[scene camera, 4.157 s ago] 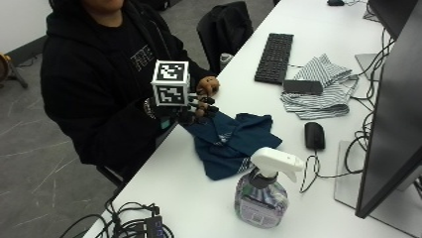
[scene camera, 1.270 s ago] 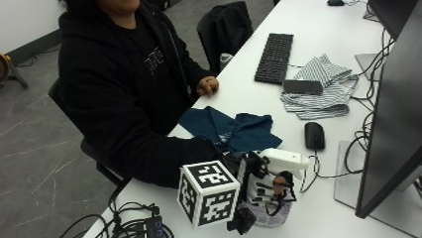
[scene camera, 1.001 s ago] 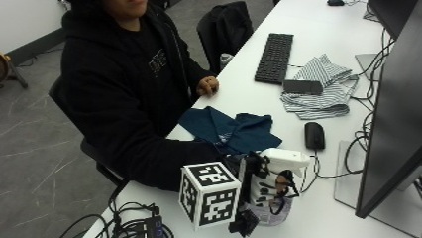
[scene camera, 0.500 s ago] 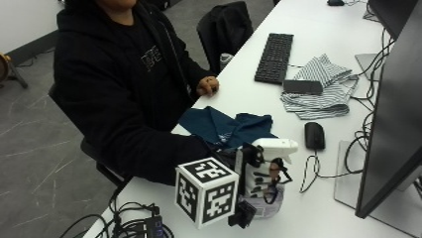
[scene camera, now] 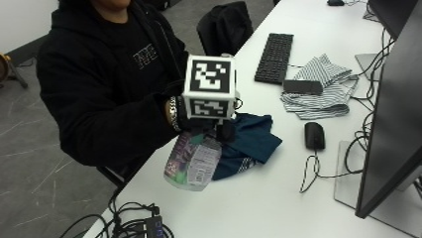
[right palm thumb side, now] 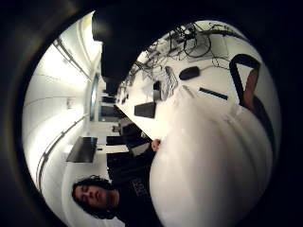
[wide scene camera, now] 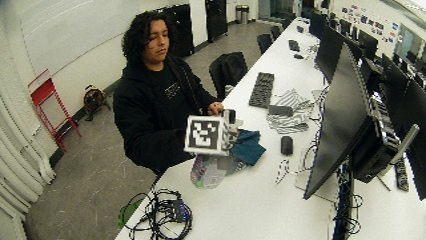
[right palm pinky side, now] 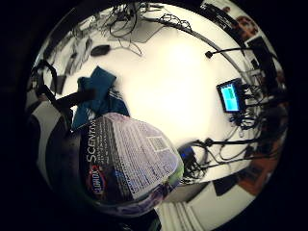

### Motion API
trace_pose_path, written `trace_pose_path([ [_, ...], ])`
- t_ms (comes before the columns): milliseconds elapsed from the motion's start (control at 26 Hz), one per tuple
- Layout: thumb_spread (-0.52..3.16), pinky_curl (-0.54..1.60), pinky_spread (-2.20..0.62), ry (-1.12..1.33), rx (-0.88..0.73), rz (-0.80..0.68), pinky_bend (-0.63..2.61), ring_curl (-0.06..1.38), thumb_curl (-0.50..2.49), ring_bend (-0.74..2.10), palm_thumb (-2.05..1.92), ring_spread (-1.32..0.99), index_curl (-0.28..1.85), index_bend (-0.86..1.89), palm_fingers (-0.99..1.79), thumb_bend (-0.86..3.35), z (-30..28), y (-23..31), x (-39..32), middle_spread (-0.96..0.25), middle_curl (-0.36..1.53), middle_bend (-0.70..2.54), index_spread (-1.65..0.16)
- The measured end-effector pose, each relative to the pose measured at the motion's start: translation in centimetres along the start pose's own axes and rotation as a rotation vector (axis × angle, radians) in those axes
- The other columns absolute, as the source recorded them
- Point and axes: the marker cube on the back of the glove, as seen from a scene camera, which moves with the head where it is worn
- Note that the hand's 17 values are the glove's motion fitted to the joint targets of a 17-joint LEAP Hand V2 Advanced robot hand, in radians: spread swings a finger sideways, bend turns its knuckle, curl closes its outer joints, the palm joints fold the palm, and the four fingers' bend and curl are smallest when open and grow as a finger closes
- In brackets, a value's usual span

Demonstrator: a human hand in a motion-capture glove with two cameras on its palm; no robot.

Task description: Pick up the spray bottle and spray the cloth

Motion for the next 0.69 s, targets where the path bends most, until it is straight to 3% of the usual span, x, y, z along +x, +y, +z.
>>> trace_pose_path([
  [192,0.30,0.41,-0.32,0.286,-0.228,0.027,0.48,0.47,0.71,0.69,0.97,-0.25,0.50,0.23,1.37,-0.03,2.9,0.7,-3.6,-0.24,0.50,0.52,-0.31],
  [462,0.29,0.41,-0.32,0.582,-0.410,0.103,0.47,0.47,0.72,0.69,0.97,-0.25,0.52,0.23,1.36,-0.03,8.8,0.4,-6.5,-0.24,0.50,0.52,-0.30],
  [693,0.29,0.41,-0.32,0.680,-0.531,0.110,0.47,0.47,0.73,0.68,0.97,-0.25,0.53,0.22,1.36,-0.03,14.3,0.6,-7.3,-0.24,0.50,0.51,-0.30],
])
